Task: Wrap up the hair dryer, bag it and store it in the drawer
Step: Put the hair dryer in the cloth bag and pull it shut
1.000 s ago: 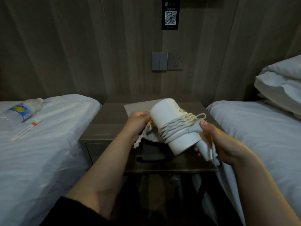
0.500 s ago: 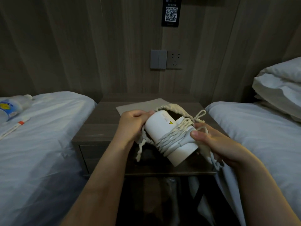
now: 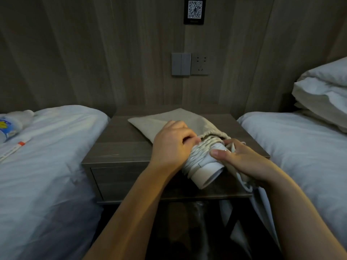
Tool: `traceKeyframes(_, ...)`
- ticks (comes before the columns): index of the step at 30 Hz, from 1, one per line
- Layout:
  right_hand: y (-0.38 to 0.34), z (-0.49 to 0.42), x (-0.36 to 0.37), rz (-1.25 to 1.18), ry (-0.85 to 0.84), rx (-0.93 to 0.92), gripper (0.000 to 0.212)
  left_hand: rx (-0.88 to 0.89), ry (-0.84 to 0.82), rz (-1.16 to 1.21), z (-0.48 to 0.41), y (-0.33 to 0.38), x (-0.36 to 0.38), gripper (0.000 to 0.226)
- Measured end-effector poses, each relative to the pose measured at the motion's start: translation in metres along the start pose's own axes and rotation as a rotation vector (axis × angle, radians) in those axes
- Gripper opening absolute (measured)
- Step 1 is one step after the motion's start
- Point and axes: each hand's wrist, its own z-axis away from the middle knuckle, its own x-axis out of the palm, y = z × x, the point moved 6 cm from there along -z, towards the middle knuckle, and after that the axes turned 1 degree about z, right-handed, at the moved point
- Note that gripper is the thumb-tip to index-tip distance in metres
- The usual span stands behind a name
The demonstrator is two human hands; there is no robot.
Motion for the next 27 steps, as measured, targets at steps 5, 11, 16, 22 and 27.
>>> traceKeyframes(5,-0.001,0.0,-0.007,-0.039,0.089,-0.012,0.05,-0.082,-0.015,0.287,-0.002,-0.005,0.0,0.006)
traceKeyframes(11,0.012,-0.001,-0.016,-0.242,0.188,0.044,0.072,-0.01,-0.03,0.089,0.005,-0.006,0.007,0.016)
traceKeyframes(16,0.019,-0.005,-0.019,-0.413,0.249,0.035,0.032,-0.303,-0.146,-0.06,0.014,-0.028,0.015,0.027)
traceKeyframes(22,0.03,-0.008,-0.01,-0.597,0.279,0.136,0.058,-0.298,-0.244,-0.063,0.016,-0.018,0.024,0.011)
traceKeyframes(27,0.029,-0.007,-0.008,-0.645,0.312,0.173,0.088,-0.121,-0.411,-0.007,0.012,0.004,0.025,0.021)
